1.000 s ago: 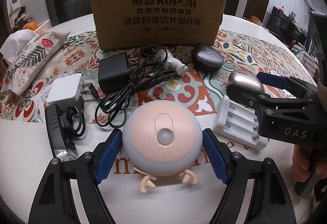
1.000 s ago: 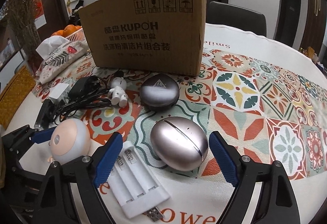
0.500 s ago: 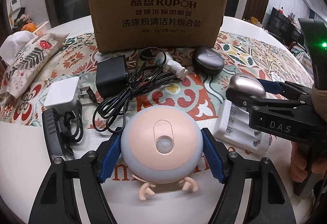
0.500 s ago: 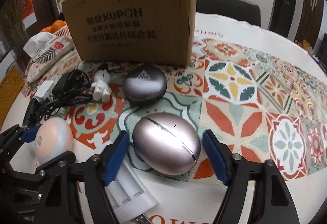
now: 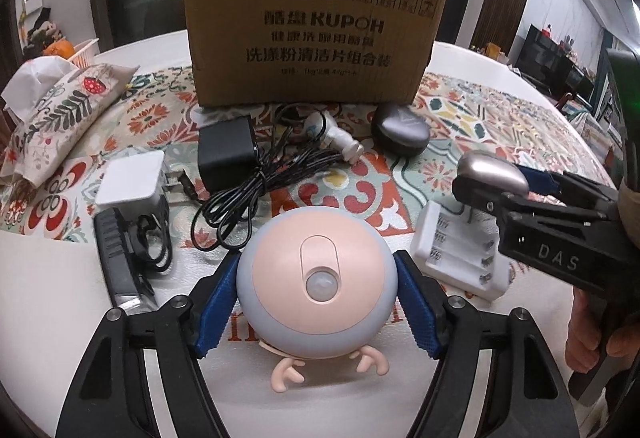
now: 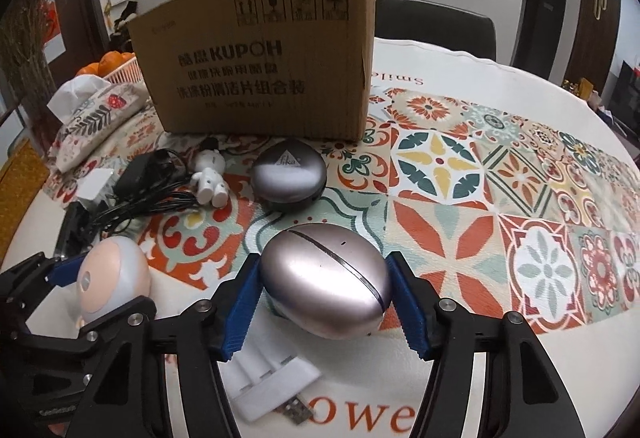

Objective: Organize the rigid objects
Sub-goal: 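Lift both held objects and carry them over the open cardboard box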

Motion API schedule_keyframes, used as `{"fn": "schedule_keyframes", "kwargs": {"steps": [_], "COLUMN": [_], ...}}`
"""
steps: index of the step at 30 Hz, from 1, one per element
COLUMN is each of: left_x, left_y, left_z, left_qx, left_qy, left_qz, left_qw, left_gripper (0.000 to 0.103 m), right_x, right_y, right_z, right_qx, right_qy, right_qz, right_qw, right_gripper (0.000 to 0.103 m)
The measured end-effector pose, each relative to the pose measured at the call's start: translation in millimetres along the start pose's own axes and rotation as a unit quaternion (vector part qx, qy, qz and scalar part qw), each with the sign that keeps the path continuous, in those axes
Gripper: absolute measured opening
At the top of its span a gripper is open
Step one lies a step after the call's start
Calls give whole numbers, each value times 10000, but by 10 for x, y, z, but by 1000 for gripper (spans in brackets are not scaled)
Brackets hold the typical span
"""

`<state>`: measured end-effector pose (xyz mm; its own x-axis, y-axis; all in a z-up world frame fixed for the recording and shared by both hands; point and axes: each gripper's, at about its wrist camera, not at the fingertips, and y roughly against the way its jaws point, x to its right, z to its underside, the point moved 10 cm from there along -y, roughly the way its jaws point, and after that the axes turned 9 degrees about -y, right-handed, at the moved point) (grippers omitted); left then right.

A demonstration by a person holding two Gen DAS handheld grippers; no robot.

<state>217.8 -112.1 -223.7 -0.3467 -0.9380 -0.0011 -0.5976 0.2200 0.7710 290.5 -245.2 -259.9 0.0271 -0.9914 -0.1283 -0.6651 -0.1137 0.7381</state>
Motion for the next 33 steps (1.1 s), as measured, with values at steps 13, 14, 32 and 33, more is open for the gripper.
{"fn": "schedule_keyframes", "kwargs": {"steps": [13, 14, 32, 33], "left_x": [-131, -144, -425, -440], "left_y": [455, 485, 1034, 1059], "left_z": [-227, -240, -612, -642], "left_qx": [525, 554, 1199, 1233], "left_qy": [43, 51, -172, -180], "left_qz": [-160, -170, -255, -258], "left_qw": [9985, 9983, 9923, 9919], "left_gripper": [74, 74, 74, 74], "right_x": [-124, -138, -553, -573], "right_y": [403, 438, 1017, 1034], "right_z": [-39, -49, -306, -331], "right_qx": [295, 329, 1056, 1093], "right_qy": [-263, -281, -302, -303], "right_qz": [17, 23, 55, 41], "right_qw": [9992, 9991, 9939, 9935], "right_gripper": [63, 63, 63, 63]}}
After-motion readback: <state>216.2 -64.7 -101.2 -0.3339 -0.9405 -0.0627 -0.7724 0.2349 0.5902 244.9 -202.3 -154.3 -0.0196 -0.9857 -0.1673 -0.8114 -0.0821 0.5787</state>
